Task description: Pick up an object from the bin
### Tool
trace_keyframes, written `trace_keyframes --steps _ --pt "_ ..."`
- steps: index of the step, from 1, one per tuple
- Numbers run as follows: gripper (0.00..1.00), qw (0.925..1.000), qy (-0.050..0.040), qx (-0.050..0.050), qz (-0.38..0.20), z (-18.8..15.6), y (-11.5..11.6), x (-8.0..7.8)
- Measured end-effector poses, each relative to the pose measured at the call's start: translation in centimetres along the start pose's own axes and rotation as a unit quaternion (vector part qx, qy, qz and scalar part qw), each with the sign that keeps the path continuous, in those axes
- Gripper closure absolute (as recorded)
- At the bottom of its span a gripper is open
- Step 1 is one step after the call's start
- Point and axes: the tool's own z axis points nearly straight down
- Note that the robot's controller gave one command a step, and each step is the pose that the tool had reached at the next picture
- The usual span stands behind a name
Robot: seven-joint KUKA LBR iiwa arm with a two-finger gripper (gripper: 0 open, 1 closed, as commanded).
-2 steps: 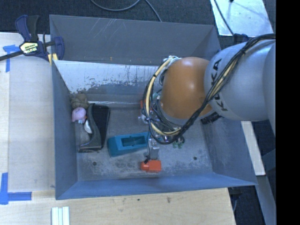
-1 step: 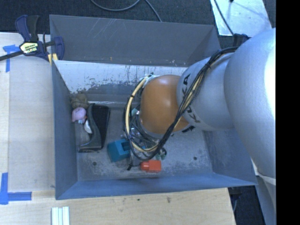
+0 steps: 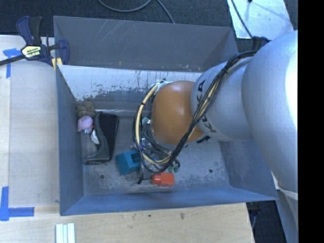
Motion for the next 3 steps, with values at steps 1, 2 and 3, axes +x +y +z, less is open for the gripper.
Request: trace_keyframes --steps 1,2,3 --pt "1.0 1.0 0.0072 0.001 0.003 -4.0 -0.3 0.2" --pt "1.0 0.9998 0.0047 0.0 0.022 -10.1 -1.9 0.5" --pt "0.0 0.9997 0.0001 0.001 0.026 -8.7 -2.7 -1.3"
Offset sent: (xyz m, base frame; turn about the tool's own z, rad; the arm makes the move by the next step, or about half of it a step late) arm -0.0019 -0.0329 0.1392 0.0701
